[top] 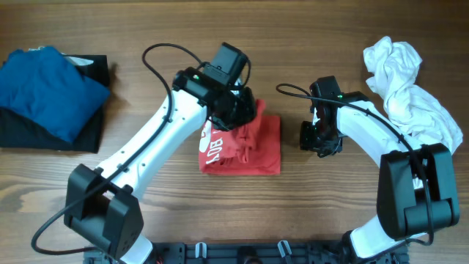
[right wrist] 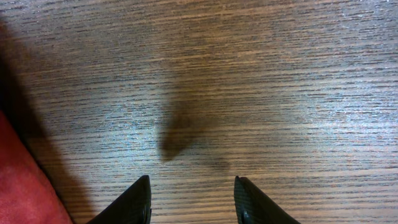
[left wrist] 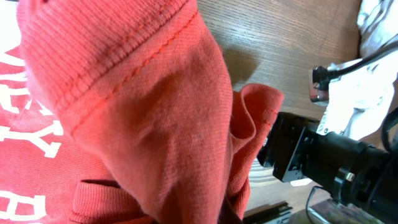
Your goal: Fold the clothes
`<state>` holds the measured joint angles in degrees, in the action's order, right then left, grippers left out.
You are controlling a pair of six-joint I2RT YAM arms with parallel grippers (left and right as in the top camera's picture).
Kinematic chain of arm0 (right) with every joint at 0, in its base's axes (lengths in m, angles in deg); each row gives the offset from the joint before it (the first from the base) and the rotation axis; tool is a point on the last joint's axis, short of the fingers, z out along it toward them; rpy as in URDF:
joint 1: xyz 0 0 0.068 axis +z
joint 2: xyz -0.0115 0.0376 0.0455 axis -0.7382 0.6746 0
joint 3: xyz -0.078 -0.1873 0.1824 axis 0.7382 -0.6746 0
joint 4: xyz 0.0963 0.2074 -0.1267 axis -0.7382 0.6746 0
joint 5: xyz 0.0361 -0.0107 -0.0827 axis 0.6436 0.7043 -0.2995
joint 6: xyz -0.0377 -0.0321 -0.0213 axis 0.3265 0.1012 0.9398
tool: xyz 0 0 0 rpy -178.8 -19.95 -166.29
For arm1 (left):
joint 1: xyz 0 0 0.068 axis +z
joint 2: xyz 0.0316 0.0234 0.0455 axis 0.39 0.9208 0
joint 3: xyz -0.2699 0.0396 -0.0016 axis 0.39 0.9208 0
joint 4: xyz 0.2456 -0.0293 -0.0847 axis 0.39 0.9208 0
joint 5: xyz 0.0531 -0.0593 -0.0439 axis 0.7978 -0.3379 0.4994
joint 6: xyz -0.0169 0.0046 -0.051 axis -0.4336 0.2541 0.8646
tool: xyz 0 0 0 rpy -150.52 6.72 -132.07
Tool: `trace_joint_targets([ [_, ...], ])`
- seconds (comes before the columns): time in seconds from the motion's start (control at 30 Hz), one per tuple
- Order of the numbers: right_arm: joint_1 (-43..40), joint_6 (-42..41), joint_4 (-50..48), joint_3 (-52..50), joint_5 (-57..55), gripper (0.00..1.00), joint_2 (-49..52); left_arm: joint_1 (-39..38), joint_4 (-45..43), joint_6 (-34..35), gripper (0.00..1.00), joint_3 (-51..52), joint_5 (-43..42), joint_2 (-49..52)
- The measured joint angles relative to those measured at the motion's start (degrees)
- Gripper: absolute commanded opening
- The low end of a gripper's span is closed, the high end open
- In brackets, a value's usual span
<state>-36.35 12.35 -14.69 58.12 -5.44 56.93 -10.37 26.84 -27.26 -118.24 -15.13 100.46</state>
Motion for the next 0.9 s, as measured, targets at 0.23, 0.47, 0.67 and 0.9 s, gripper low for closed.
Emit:
trace_joint_targets([
  [0.23,0.0,0.6,0.1,0.0,0.0,0.44,0.0,-4.4,-2.0,1.4,0.52,0.0,2.4,0.6],
  [0.47,0.0,3.1,0.3,0.0,1.0,0.45,0.0,-0.6,1.2,-1.9,0.51,0.0,3.0,-0.1],
  [0.67,1.1,12.5,5.3,8.5,17.5,0.43,-11.4,17.5,6.6,-5.1,0.37,-0.1,11.1,-3.9],
  [0.9,19.1,16.1,3.0,8.5,26.7,0.44,-10.6,19.2,10.4,-8.3,0.31,-0.3,11.9,7.7],
])
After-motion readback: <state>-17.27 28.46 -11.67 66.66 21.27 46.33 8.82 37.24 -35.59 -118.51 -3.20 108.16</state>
